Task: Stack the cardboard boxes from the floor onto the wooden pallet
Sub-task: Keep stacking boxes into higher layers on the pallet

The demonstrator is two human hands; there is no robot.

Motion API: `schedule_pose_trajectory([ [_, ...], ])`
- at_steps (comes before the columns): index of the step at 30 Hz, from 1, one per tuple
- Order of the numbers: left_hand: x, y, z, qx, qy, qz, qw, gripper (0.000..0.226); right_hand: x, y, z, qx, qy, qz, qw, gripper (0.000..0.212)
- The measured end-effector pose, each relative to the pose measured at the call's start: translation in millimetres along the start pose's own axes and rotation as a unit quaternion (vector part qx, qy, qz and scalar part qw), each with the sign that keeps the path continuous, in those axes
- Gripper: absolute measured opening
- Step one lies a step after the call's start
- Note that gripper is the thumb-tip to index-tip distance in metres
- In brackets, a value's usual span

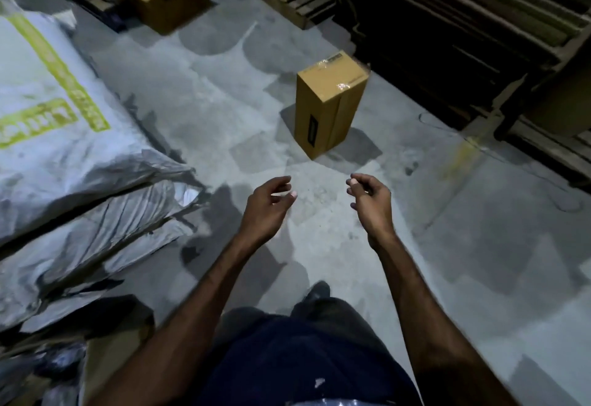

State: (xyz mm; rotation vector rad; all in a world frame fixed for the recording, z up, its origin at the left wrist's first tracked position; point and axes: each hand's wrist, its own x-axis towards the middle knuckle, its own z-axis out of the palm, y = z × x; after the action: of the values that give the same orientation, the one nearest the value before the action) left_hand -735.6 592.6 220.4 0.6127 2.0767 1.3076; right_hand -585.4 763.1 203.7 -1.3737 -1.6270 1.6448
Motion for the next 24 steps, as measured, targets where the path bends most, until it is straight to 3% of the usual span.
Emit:
schedule_pose_trajectory([
  [8, 146.3, 47.4, 24.4, -0.046, 0.024, -0.032, 0.998, 0.039, 150.3, -67.9, 31.0, -0.055, -0.015, -0.008, 0.998, 0.017],
  [20, 428.3, 63.2, 36.4, -0.022, -0.127, -0.06, 0.99, 0.042, 351.8, -134.2, 67.3, -0.08, 0.061, 0.024, 0.995, 0.02],
  [24, 503.4, 74.7, 31.3, -0.006, -0.134, -0.065, 0.989, 0.04, 407.6, -152.7, 76.7, -0.083, 0.073, 0.048, 0.993, 0.016],
])
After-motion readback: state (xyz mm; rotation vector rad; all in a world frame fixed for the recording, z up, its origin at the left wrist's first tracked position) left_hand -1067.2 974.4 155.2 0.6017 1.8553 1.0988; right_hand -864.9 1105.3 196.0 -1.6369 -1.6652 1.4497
